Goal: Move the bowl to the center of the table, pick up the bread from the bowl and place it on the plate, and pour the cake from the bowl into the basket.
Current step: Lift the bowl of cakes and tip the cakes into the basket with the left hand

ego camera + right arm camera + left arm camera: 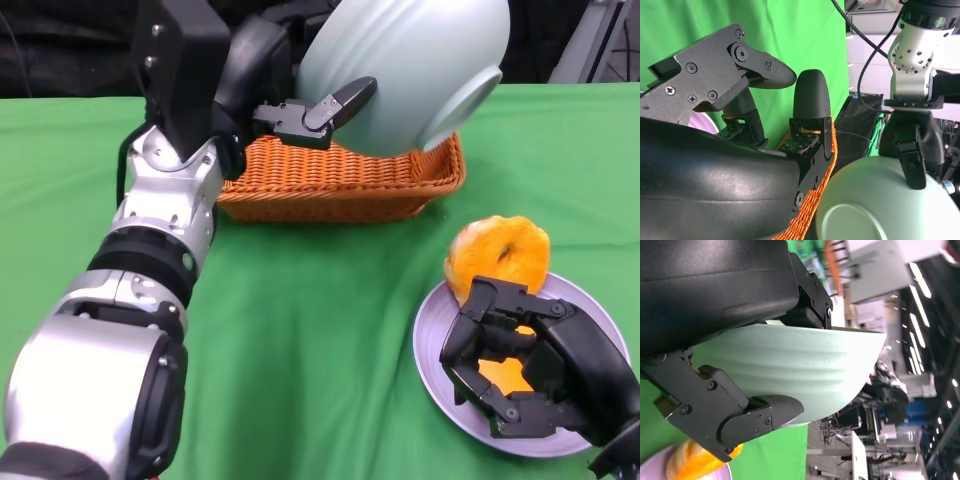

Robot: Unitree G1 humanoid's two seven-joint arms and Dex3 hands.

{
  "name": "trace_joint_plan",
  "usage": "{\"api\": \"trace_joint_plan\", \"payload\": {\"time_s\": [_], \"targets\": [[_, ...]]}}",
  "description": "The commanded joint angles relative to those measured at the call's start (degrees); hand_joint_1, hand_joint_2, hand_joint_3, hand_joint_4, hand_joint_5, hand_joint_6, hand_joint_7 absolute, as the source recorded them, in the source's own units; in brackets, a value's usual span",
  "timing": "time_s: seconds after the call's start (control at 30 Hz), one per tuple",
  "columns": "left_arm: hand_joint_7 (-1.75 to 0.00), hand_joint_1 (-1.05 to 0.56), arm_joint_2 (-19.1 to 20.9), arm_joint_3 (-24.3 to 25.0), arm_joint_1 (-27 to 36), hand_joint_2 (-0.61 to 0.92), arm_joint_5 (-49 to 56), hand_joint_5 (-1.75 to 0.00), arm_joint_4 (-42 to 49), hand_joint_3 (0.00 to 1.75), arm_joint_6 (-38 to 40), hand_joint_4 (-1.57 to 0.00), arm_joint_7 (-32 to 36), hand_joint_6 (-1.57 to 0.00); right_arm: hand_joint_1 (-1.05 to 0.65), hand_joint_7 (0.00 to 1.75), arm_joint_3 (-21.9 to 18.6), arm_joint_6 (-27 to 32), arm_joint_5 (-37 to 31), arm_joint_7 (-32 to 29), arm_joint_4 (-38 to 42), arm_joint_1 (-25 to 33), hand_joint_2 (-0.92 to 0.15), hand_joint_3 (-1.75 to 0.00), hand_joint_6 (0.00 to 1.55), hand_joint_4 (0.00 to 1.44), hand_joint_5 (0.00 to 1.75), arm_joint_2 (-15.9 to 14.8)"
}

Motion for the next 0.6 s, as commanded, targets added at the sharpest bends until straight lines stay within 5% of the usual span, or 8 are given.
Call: {"api": "trace_joint_plan", "payload": {"time_s": [0.03, 0.3, 0.6], "targets": [[-1.59, -0.19, -1.80, 5.04, -4.01, 0.36, -4.11, -1.75, 0.79, 1.35, 6.30, -0.80, -0.01, -0.73, -0.16, 1.40, -0.92, -0.39, 0.68, 0.46, -0.43, 0.89, -0.58, -0.90, 0.64, 0.72, 1.68, -1.22], [-1.53, -0.13, -5.69, 15.47, -5.35, 0.50, -12.07, -1.75, 1.22, 1.28, 19.38, -0.86, 2.84, -0.79, -0.16, 1.43, -1.13, -0.59, 1.29, 1.14, -1.42, 2.28, -0.56, -0.94, 0.63, 0.70, 1.70, -1.54], [-1.57, -0.17, -6.95, 22.63, -6.24, 0.64, -16.92, -1.75, 1.42, 1.09, 25.08, -0.81, 6.94, -0.75, -0.18, 1.45, -0.90, -0.80, 1.41, 1.21, -1.72, 2.81, -0.53, -0.95, 0.63, 0.72, 1.73, -1.50]]}}
